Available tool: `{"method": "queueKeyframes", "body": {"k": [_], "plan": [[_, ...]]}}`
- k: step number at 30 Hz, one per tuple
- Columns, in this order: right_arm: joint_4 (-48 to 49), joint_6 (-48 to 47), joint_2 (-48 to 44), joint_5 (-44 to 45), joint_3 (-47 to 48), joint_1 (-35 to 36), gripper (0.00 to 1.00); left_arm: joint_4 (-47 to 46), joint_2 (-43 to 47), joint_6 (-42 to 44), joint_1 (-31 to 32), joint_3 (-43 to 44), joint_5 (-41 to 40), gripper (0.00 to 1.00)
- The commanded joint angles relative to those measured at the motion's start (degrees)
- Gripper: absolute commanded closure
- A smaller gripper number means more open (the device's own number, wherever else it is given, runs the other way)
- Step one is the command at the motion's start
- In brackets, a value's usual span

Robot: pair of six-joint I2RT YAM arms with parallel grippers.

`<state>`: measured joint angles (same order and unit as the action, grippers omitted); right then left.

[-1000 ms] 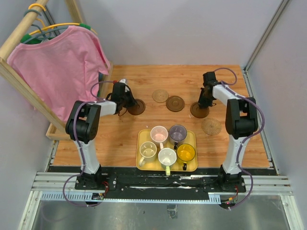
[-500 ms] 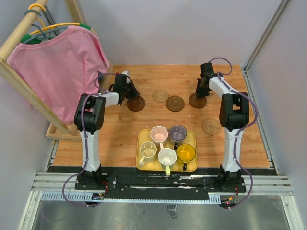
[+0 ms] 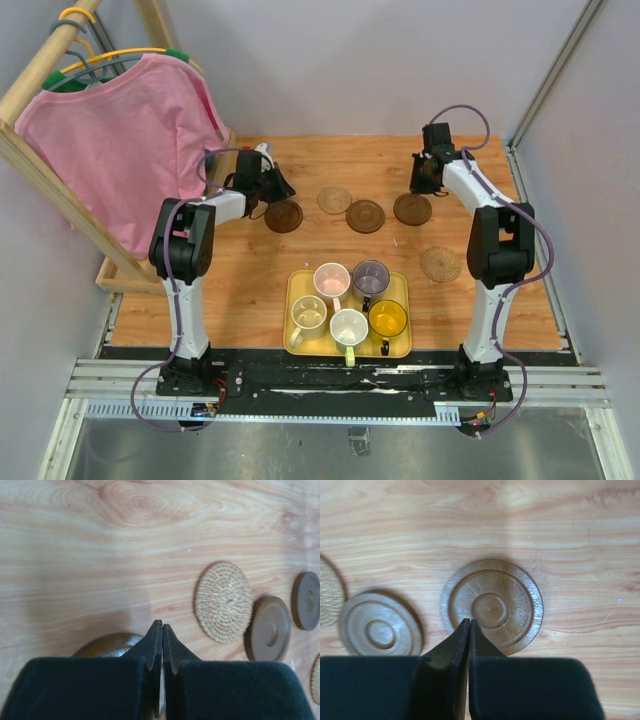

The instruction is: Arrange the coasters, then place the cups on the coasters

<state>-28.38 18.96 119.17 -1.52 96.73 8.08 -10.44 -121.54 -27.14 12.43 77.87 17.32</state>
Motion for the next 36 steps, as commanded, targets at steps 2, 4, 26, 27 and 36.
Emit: {"method": "queueKeyframes", "body": {"k": [2,4,26,27,36], "plan": [[1.98,-4.02,-5.08,-2.35,-1.54,3.70,0.98,-4.03,10.02,1.47,-0.38,-4.89,0.23,1.00],[1.71,-4.63,-4.95,-3.61,-1.78,5.26,0.98,-4.63,11.99,1.04,-0.38,-7.82,-0.03,0.99],[-0.49,-3.99,7.74,-8.77,3.72,14.07,0.99,-1.67,9.62,0.48,1.33,-17.28,-1.98,0.99],[-0.50,-3.95,8.04,-8.60,3.70,14.07,0.99,-1.27,8.78,0.56,1.37,-16.68,-2.15,0.99],[-2.81,-3.38,13.25,-4.91,9.64,13.03,0.99,0.01,1.14,0.75,1.37,-10.27,-0.09,1.00]]}}
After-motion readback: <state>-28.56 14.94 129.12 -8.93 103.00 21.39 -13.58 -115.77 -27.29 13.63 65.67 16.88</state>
